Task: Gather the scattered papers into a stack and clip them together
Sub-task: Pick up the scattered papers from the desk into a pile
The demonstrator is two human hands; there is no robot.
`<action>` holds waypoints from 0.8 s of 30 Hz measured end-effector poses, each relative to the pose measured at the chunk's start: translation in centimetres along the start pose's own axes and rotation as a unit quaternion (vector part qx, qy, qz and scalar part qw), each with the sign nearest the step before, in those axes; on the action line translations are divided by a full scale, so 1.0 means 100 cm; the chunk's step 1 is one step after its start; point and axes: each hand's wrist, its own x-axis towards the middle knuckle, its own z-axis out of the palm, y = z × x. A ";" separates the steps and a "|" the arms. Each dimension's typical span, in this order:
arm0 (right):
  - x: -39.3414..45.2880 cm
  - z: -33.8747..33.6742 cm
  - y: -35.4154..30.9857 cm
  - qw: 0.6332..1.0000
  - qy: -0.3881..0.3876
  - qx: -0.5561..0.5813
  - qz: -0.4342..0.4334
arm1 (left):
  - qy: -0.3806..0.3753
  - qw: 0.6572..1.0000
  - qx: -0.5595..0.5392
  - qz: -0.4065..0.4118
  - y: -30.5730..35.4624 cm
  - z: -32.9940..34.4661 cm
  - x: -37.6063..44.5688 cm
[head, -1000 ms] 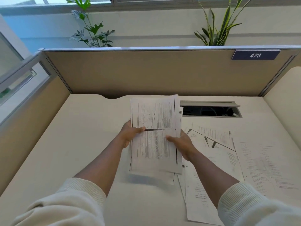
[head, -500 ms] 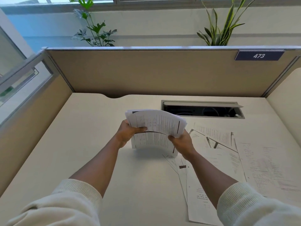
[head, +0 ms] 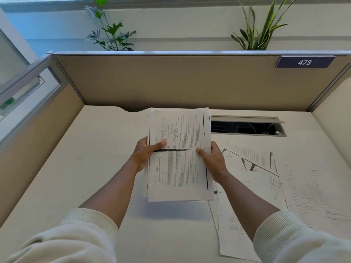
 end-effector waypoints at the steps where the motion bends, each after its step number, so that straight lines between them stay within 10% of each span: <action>1: 0.000 0.001 -0.001 1.000 -0.001 0.020 0.016 | -0.004 1.000 -0.009 -0.009 0.000 -0.001 0.000; 24: -0.010 -0.001 0.024 0.996 -0.059 -0.067 -0.006 | 0.015 0.998 0.060 -0.007 -0.050 0.006 -0.007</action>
